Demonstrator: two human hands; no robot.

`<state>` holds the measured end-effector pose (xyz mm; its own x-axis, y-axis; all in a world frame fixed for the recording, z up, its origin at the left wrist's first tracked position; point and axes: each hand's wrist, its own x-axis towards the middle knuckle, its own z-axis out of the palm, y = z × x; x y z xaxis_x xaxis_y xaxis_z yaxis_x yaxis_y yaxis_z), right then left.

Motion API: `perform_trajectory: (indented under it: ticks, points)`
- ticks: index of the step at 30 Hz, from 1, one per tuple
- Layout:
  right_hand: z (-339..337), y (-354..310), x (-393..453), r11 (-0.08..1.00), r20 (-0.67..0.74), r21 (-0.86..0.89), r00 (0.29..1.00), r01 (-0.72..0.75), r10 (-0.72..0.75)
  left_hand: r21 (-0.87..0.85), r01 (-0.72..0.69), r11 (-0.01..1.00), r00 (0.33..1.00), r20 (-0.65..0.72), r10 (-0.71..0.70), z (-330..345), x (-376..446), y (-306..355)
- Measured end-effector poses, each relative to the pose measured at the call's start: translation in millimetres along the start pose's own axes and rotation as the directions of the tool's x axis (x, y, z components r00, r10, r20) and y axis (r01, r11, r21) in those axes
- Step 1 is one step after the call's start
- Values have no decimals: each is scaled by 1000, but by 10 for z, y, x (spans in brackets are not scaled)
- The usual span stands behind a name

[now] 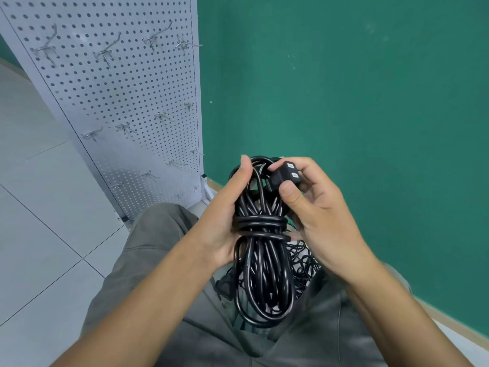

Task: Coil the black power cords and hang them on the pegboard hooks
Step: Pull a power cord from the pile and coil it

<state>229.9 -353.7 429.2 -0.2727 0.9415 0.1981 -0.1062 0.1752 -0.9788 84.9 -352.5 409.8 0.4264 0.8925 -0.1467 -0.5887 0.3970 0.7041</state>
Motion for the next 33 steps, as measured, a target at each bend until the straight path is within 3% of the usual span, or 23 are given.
perform_trajectory:
  ticks: [2, 4, 5, 9, 13, 18, 23, 28, 33]
  points:
    - [-23, -3, 22, 990, -10, -138, 1000, -3, 2, -106, 16, 994, 998, 58, -10, -55, 10, -56]
    - [-94, 5, 57, 935, -71, -354, 997, 7, -35, -76, 34, 997, 997, 76, -28, -108, 42, -77]
    - [-112, -9, 83, 925, -102, -379, 994, -13, -28, -24, 53, 998, 995, 80, -51, -115, 58, -64]
    - [-167, 37, 148, 966, -185, -254, 983, -47, 0, 181, 131, 975, 990, 35, -139, -110, 93, 50]
    - [-147, 156, 290, 987, -230, 20, 960, -157, 158, 354, 92, 931, 996, -32, -87, -153, 111, 137]
    - [-78, 282, 621, 962, -240, 139, 934, -235, 263, 380, 56, 923, 998, -60, -35, -309, 269, 240]
    - [-143, 393, 1069, 973, -216, 111, 951, -203, 223, 378, 31, 925, 999, -48, -14, -505, 597, 418]
    - [-245, 677, 1658, 987, -229, -28, 962, -159, 149, 484, 31, 875, 989, -144, 45, -885, 1135, 672]
    - [-417, 1126, 2152, 935, -192, -210, 949, -287, 249, 590, 86, 803, 962, -259, 87, -1478, 1767, 1016]
